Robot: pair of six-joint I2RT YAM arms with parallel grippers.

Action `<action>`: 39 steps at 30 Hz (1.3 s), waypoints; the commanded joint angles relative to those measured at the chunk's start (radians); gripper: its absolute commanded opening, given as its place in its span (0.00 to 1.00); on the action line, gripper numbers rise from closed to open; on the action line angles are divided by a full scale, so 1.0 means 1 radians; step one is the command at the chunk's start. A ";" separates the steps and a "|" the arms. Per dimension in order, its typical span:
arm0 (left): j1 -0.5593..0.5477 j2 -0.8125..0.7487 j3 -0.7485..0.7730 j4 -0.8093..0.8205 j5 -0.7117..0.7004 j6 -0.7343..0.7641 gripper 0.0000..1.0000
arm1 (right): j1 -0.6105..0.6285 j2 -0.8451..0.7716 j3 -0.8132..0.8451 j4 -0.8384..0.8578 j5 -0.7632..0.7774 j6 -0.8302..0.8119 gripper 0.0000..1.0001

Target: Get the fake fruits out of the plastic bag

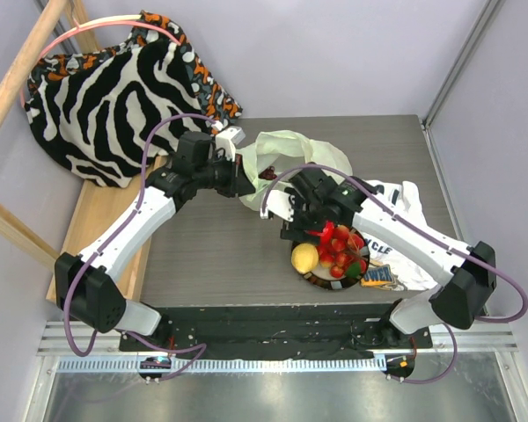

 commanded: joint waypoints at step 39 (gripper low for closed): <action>-0.067 -0.094 -0.214 0.015 -0.002 -0.027 0.00 | -0.344 0.574 0.377 0.339 0.367 0.231 0.70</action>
